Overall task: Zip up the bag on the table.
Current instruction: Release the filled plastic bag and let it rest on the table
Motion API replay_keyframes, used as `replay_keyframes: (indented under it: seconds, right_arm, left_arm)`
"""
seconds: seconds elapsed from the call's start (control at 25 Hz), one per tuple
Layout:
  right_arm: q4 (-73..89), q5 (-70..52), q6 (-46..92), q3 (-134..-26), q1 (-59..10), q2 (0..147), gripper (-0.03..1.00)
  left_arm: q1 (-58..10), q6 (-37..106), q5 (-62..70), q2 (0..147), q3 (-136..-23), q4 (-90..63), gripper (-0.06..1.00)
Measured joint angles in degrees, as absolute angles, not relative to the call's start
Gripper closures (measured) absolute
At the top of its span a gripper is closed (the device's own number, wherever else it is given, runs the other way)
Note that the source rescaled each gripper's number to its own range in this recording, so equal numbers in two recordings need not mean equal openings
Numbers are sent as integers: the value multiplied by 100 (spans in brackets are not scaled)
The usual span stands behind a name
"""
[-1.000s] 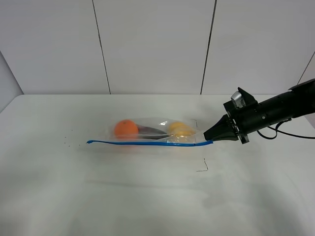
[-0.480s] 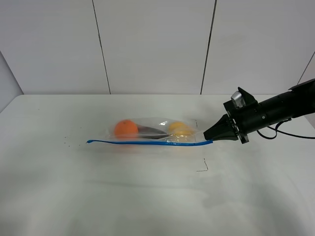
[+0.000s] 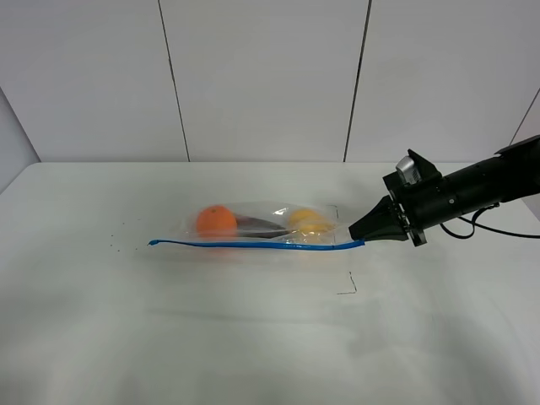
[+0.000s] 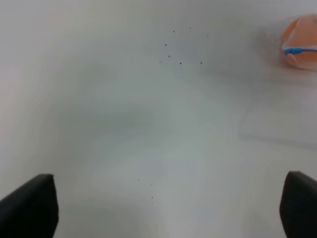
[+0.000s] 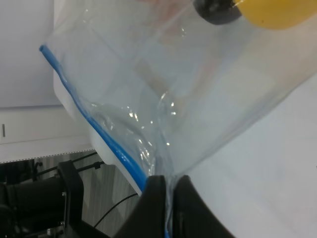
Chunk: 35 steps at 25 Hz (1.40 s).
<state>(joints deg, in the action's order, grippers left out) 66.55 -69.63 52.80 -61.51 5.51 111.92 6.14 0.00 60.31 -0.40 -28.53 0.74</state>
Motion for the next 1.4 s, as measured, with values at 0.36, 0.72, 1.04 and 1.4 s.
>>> replay_keyframes:
  seconds: [0.36, 0.72, 1.04, 1.4]
  right_arm:
    - [6655, -6963, 5320, -6151, 551, 11192, 97]
    - [6619, -6963, 5320, -6151, 551, 11192, 97]
    - [6619, -6963, 5320, -6151, 551, 11192, 97]
    - [6619, -6963, 5326, -6151, 551, 11192, 97]
  left_arm:
    - [421, 0, 6031, -40, -2853, 69, -6]
    - [415, 0, 6031, -40, -2853, 69, -6]
    - [170, 0, 6031, -40, -2853, 69, -6]
    - [-39, 0, 6031, -40, -2853, 69, -6]
